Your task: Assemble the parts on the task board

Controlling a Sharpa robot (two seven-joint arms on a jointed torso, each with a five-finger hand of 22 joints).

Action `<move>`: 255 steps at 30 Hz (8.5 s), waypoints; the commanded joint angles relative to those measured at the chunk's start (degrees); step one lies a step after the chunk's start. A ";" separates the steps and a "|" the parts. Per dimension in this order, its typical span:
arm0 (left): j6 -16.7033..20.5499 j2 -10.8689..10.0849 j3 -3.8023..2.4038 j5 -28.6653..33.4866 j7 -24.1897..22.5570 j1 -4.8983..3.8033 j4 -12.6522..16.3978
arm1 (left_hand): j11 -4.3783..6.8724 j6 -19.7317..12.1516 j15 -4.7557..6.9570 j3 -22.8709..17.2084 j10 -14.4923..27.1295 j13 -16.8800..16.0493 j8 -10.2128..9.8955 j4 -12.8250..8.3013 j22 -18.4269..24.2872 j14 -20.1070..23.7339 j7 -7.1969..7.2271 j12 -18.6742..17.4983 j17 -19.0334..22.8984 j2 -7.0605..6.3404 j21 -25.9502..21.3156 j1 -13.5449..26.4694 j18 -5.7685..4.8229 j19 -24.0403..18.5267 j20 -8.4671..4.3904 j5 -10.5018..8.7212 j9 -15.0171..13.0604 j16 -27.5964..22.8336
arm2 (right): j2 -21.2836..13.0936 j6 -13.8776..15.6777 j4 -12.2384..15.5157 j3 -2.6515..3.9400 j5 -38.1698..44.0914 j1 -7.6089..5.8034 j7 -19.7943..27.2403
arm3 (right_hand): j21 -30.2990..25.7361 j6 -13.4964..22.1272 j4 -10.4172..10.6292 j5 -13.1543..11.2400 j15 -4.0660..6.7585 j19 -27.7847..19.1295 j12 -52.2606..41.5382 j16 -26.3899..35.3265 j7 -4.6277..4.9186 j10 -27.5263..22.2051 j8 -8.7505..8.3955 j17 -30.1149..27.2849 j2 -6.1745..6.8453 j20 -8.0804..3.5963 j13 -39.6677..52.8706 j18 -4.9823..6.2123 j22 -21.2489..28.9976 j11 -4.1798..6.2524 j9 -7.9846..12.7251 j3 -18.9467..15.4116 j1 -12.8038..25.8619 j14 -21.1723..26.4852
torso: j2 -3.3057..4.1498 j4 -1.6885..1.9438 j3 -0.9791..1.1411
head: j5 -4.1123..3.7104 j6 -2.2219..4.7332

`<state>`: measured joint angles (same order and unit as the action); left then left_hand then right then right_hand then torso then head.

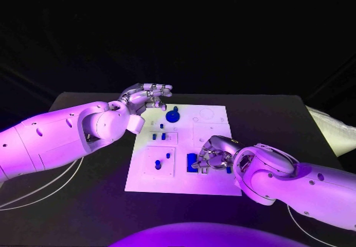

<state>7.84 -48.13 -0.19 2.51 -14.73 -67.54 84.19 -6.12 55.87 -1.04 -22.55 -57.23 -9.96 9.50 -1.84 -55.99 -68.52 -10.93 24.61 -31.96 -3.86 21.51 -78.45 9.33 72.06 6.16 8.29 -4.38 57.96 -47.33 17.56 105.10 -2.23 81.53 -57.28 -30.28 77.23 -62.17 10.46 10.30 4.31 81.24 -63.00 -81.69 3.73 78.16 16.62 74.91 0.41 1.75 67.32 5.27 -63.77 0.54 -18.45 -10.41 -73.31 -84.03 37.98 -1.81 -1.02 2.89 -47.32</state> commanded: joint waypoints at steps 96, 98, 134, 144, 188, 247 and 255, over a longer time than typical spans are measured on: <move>-1.74 -0.54 0.02 -0.22 -0.19 0.01 -0.34 | -0.14 -0.65 -0.22 -0.18 0.63 0.03 0.42 -0.22 0.07 0.38 0.08 0.55 0.53 -0.02 -0.43 0.61 0.94 0.00 0.48 0.34 0.06 0.04 | -11.13 -6.59 1.48 -0.34 8.65 0.72 -3.52 | -0.40 -1.54 1.83 6.87 -0.08 0.01 10.11 0.28 0.57 -1.53 -6.26 2.49 -0.74 0.06 -6.02 -0.37 -0.26 -0.28 2.41 2.82 0.13 -3.59 | -0.12 0.00 -0.06 | -1.34 0.40; -1.76 -0.53 0.03 -0.24 -0.17 0.01 -0.35 | -0.14 -0.65 -0.22 -0.18 0.63 0.03 0.42 -0.22 0.07 0.38 0.08 0.55 0.53 -0.02 -0.43 0.61 0.94 0.00 0.48 0.34 0.06 0.04 | -10.97 -6.95 1.37 -0.34 8.82 0.80 -3.55 | -0.42 -1.57 1.53 6.73 -0.04 0.00 10.14 0.30 0.50 -1.54 -6.31 2.47 -0.60 0.04 -5.99 -0.37 -0.23 -0.23 2.38 2.92 -0.46 -3.59 | -0.09 0.00 -0.06 | -1.29 0.37; -2.29 -0.36 0.07 -1.08 0.15 0.01 -0.31 | -0.20 -0.87 -0.28 -0.06 0.84 -0.02 0.78 -0.37 0.09 0.60 0.03 0.94 0.70 -0.25 -0.49 0.73 0.95 -0.13 0.55 0.28 0.01 0.08 | -6.20 -15.78 -1.08 -0.58 20.44 1.74 -3.79 | -0.57 -3.38 -7.04 1.77 0.30 0.11 11.16 0.74 0.13 -1.73 -7.98 2.49 -1.23 -0.24 -5.65 -0.42 -0.58 0.26 2.52 13.41 -8.69 -3.62 | -0.09 0.00 -0.14 | -1.27 0.47; -2.28 -0.51 0.07 -1.22 0.21 0.01 -0.24 | -0.20 -0.87 -0.28 -0.06 0.84 -0.02 0.78 -0.37 0.09 0.60 0.03 0.94 0.70 -0.25 -0.49 0.73 0.95 -0.13 0.55 0.28 0.01 0.08 | -6.55 -7.68 0.45 -0.58 15.50 1.73 -3.75 | 0.11 -3.64 -4.56 8.87 0.58 0.62 9.59 0.01 -0.24 -0.51 -8.10 3.53 0.22 -0.54 -4.28 -0.62 -1.75 0.47 2.30 18.23 -3.54 -3.88 | -0.14 0.10 -0.12 | -1.09 0.28; -2.60 -0.42 0.07 -1.53 0.67 0.01 -0.02 | -0.18 -0.98 -0.26 -0.15 0.95 -0.04 0.99 -0.58 0.08 0.65 0.05 1.16 0.72 -0.21 -0.49 0.52 0.98 -0.16 0.56 0.26 -0.02 0.16 | -2.90 1.89 -0.69 -0.50 -8.99 1.20 -2.08 | 1.81 -4.84 1.63 17.22 0.73 1.58 4.40 -1.93 -0.53 2.05 -7.25 6.04 3.41 -0.62 0.31 -1.11 -4.68 0.68 0.91 21.82 7.69 -4.33 | -0.15 0.07 -0.15 | -0.60 0.27; -2.89 -0.30 0.10 -1.53 0.86 0.02 -0.55 | -0.19 -1.02 -0.26 -0.16 0.99 -0.04 1.05 -0.63 0.08 0.64 0.04 1.22 0.69 -0.19 -0.48 0.49 0.98 -0.15 0.56 0.25 -0.03 0.21 | -1.45 -1.92 -3.58 -0.50 -3.46 1.70 -0.84 | 1.60 -4.48 -1.12 -2.49 0.68 1.31 4.63 -1.76 -0.55 1.81 -6.83 5.91 0.62 -0.56 1.33 -1.05 -4.70 0.65 -0.54 12.13 1.41 -4.26 | -0.19 0.00 0.05 | -0.87 0.28; -2.83 -0.40 0.11 -1.53 0.82 0.03 -0.64 | -0.19 -1.02 -0.26 -0.16 0.99 -0.04 1.05 -0.63 0.08 0.64 0.04 1.22 0.69 -0.19 -0.48 0.49 0.98 -0.15 0.56 0.25 -0.03 0.21 | -2.65 -0.51 -2.54 -0.44 -3.18 1.70 0.66 | 1.49 -4.39 -0.84 -2.79 0.59 1.25 4.99 -1.61 -0.35 1.72 -6.87 5.71 1.09 -0.55 1.15 -1.02 -4.53 0.50 -0.57 10.87 2.48 -4.22 | -0.25 -0.01 0.03 | -0.86 0.35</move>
<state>6.09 -48.57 -0.06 1.20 -13.53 -67.54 83.54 -6.33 55.06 -1.23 -22.70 -56.61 -9.95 10.21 -1.99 -55.97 -68.32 -10.93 25.52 -31.24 -4.16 21.30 -78.17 9.33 71.86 6.36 8.29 -4.40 57.95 -49.70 16.59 102.50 -2.60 77.53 -55.74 -30.10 78.78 -66.70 9.49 7.83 4.82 82.27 -58.20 -83.37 3.51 79.91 9.48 74.94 1.27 1.14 68.59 5.28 -68.42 1.26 -18.81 0.84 -71.57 -83.93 37.78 -1.83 -0.93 2.07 -47.09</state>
